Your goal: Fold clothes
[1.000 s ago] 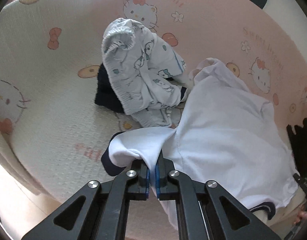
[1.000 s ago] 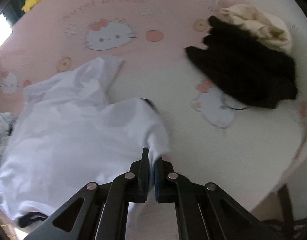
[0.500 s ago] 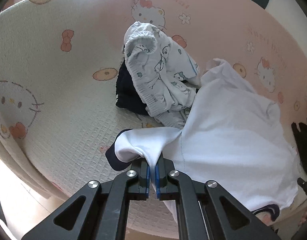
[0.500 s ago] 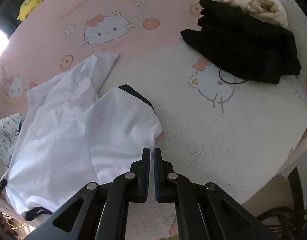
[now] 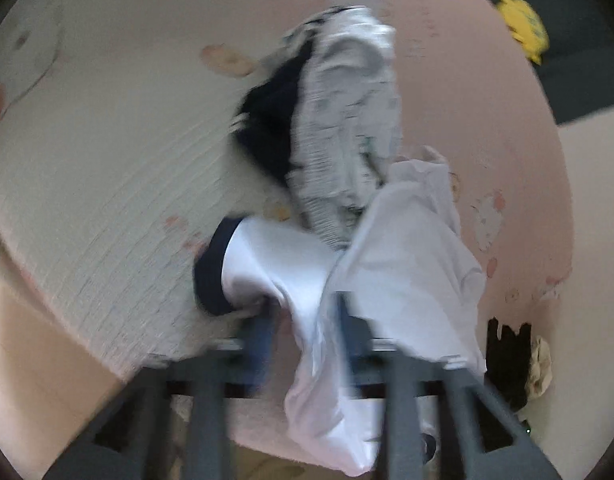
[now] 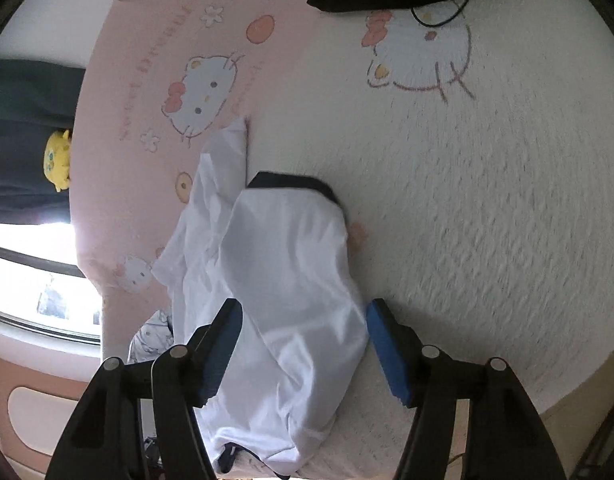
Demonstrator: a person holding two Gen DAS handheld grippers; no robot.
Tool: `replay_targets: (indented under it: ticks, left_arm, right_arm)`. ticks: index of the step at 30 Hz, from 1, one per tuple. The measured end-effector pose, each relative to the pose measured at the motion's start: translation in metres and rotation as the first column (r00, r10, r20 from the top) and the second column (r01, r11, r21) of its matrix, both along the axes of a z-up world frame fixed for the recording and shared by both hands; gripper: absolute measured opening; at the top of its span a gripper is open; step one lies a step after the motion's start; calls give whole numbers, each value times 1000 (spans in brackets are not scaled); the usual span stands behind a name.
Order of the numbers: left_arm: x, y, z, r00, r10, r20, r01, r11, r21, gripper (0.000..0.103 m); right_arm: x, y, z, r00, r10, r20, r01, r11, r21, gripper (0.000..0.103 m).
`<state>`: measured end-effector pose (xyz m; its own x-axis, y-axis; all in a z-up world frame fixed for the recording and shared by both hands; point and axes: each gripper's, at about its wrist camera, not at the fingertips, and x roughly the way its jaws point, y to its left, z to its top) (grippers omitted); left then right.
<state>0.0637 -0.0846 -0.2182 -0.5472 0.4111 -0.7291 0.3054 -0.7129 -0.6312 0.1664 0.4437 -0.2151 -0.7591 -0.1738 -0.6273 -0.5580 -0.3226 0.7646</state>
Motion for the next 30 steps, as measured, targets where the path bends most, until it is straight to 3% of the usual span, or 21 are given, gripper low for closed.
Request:
replay_targets:
  ticks: [5, 9, 13, 16, 20, 22, 23, 24, 25, 26, 27, 30]
  left_arm:
    - [12, -14, -10, 998, 63, 3, -63, 994, 91, 79]
    - [6, -14, -11, 997, 81, -10, -79, 989, 129, 79]
    - [-11, -6, -20, 997, 74, -7, -70, 975, 213, 79]
    - [-17, -1, -21, 996, 82, -21, -76, 974, 213, 79]
    - [-24, 7, -18, 996, 79, -34, -71, 980, 187, 79]
    - [-24, 12, -15, 995, 82, -50, -74, 987, 143, 76]
    - [-24, 15, -14, 996, 82, -46, -77, 993, 89, 61]
    - [-24, 20, -13, 996, 81, -39, -80, 996, 29, 43]
    - [-24, 23, -12, 996, 79, -37, -79, 997, -14, 36]
    - [-24, 25, -11, 996, 76, -35, -78, 996, -53, 30]
    - [-23, 27, -9, 997, 74, -36, -77, 993, -84, 24]
    - [-22, 30, -4, 996, 73, -51, -79, 988, -134, 11]
  right_arm:
    - [-1, 4, 8, 998, 26, 51, -27, 999, 34, 72]
    - [-4, 7, 2, 1000, 23, -6, -23, 1000, -5, 85]
    - [-20, 19, -6, 996, 21, -83, -28, 996, -90, 86]
    - [-36, 29, -9, 994, 40, -105, -54, 989, -137, 86]
    - [-49, 36, -8, 995, 51, -90, -63, 989, -135, 84]
    - [-58, 37, -6, 997, 58, -50, -63, 994, -93, 76]
    - [-63, 36, -3, 997, 70, -16, -71, 996, -47, 63]
    - [-67, 35, -2, 997, 78, 19, -78, 997, -3, 41]
    - [-69, 33, -1, 995, 80, 64, -83, 995, 50, 30]
    - [-70, 30, 1, 990, 76, 116, -89, 990, 112, 10]
    - [-72, 28, 2, 986, 75, 149, -99, 982, 159, 5]
    - [-76, 10, 18, 971, 74, 227, -148, 932, 332, 5]
